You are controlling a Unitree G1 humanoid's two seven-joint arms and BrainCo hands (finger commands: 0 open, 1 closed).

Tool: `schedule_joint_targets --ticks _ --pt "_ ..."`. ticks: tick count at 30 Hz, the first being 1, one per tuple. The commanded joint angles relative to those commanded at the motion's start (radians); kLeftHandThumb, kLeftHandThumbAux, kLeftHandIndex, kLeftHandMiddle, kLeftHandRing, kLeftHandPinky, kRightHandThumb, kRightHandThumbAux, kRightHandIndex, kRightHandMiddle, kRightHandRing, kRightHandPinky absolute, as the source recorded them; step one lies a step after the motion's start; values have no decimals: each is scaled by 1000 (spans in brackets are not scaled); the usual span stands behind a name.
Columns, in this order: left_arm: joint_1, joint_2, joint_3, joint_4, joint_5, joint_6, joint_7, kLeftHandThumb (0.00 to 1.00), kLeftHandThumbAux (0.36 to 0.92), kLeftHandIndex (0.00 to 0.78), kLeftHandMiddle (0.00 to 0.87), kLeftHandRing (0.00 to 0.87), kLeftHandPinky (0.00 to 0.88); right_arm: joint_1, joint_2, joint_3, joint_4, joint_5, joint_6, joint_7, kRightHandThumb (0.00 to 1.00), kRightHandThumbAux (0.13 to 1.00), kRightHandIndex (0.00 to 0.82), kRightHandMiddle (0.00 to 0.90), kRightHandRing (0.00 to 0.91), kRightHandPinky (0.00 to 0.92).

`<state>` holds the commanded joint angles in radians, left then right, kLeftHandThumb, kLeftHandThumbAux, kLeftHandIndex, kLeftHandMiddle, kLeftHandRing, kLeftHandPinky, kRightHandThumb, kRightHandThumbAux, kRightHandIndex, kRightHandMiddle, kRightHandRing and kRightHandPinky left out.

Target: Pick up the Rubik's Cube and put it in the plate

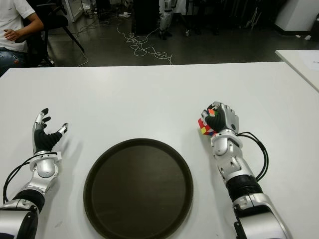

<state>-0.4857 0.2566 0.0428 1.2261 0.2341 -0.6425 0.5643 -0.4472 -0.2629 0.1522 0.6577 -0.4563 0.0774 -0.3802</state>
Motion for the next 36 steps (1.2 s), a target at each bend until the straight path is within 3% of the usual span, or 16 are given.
schedule_joint_targets --ticks 26,36 --pt "-1 -4 6 -1 -8 -2 -7 0 818 130 139 140 124 3 -1 -8 -8 2 -1 4 701 723 436 779 787 783" --pt "-4 -7 8 4 -6 5 -6 0 808 116 122 126 109 -2 9 -40 -19 56 -36 32 701 721 438 805 810 807"
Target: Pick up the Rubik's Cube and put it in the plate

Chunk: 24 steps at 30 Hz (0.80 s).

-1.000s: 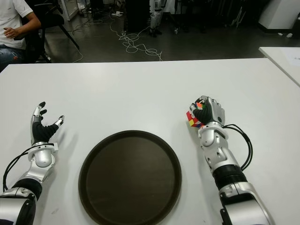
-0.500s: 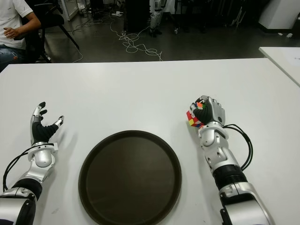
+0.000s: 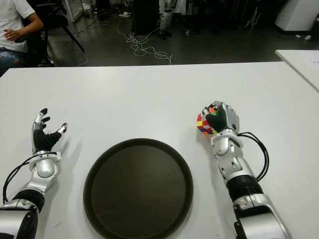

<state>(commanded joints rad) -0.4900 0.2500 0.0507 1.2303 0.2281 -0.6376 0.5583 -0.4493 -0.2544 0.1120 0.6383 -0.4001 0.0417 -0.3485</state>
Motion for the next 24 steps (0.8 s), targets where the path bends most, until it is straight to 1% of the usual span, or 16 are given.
schedule_joint_targets --ticks 3,6,10,15,18,22,24 --pt "-1 -1 0 2 0 3 -1 0 799 109 117 120 103 -3 3 -11 -9 23 -15 16 701 721 439 811 816 813" --pt "-2 -4 5 3 -7 3 -6 0 800 108 115 116 98 -3 8 -27 -20 55 -46 36 701 721 439 816 821 817" --pt "-5 -7 8 4 -9 5 -6 0 804 114 119 125 112 -10 15 -53 -27 111 -116 68 703 721 440 822 828 823" --pt "-6 -7 5 3 -8 2 -4 0 806 126 127 129 111 -20 20 -68 -36 140 -153 91 705 720 440 820 827 820" --pt "-6 -8 -1 2 -1 -3 5 0 796 134 132 139 136 -28 23 -81 -55 169 -180 118 705 720 440 814 822 816" --pt "-5 -10 -4 1 1 -8 11 0 799 137 130 148 165 -28 27 -94 -69 189 -195 144 705 720 440 813 820 814" --pt "-4 -10 -7 1 6 -11 21 0 802 139 128 151 174 -29 34 -104 -84 217 -202 170 706 719 441 812 819 813"
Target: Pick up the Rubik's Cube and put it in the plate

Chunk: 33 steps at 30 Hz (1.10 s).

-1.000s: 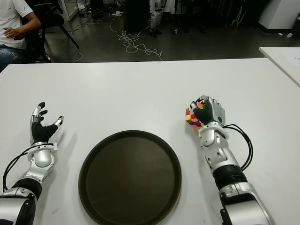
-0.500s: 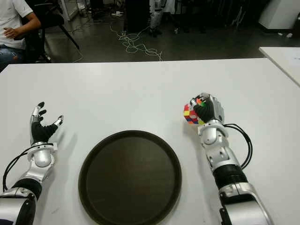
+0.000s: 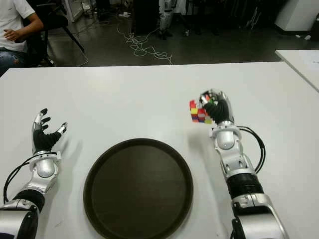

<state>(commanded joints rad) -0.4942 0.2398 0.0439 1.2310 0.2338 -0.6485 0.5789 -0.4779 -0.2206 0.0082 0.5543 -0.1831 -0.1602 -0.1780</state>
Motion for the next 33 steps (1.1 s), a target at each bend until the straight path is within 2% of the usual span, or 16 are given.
schedule_joint_targets --ticks 8,18,25,33 --pt "2 0 -12 -1 14 3 23 0 795 144 132 154 166 -12 18 -37 -57 123 10 142 705 719 440 815 820 814" --pt "0 2 -16 0 15 14 29 0 806 146 139 150 155 -32 21 -42 -84 167 28 235 704 720 440 805 809 802" --pt "-1 7 -24 1 22 23 36 0 813 133 137 145 127 -43 41 -39 -107 202 37 293 704 720 440 798 803 795" --pt "0 3 -25 -2 17 18 36 0 808 139 143 145 129 -19 69 -37 -169 234 97 339 704 720 439 786 794 788"
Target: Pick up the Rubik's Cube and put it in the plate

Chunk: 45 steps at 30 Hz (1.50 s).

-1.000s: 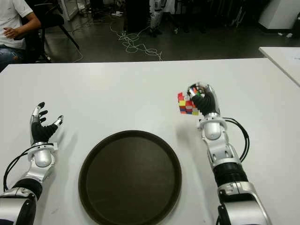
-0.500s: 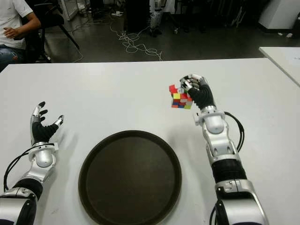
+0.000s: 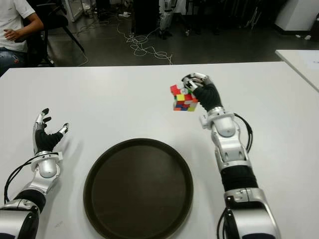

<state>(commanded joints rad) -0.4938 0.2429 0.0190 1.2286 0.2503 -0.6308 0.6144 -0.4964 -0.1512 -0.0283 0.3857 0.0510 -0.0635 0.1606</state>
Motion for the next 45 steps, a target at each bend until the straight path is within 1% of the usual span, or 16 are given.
schedule_joint_targets --ticks 4,9,12,16,19,22,25,28,31,36,42,45 --pt "2 -2 0 -2 -1 -2 1 0 795 139 148 159 169 7 5 6 -26 10 39 24 705 719 439 784 792 787" --pt "3 -4 3 -3 -6 0 -3 0 783 132 145 166 185 10 7 35 -54 -6 84 54 704 719 439 786 794 786" --pt "3 -5 6 -2 -11 4 -8 0 775 121 132 147 144 11 13 60 -72 -15 106 70 705 719 440 787 796 789" --pt "5 -5 7 -3 -15 7 -10 0 775 116 122 125 107 20 34 99 -100 -32 123 70 706 719 440 790 798 791" --pt "7 -5 7 -5 -16 9 -10 0 781 118 119 115 92 30 49 130 -117 -42 125 78 706 718 440 793 799 790" --pt "7 -6 9 -6 -17 9 -12 0 791 122 125 128 116 39 70 174 -122 -68 109 81 707 718 440 799 800 785" --pt "8 -5 9 -8 -17 9 -13 0 797 124 124 133 126 52 79 196 -130 -81 97 85 707 717 440 803 803 785" --pt "8 -4 9 -9 -17 9 -12 0 802 126 125 137 134 63 86 217 -151 -89 101 97 707 716 440 804 804 785" --pt "8 -3 7 -10 -15 10 -12 0 807 125 128 139 127 69 86 232 -173 -93 110 116 707 716 440 805 806 784" --pt "9 -1 5 -10 -11 11 -8 0 805 133 135 139 110 100 84 277 -219 -120 106 139 704 718 440 803 809 785" --pt "9 -1 2 -11 -6 6 -3 0 790 138 134 145 127 129 88 295 -264 -126 122 152 703 718 439 799 805 784" --pt "9 -1 -1 -12 -2 3 2 0 784 136 137 155 152 137 89 299 -284 -128 136 156 700 719 438 796 804 783"
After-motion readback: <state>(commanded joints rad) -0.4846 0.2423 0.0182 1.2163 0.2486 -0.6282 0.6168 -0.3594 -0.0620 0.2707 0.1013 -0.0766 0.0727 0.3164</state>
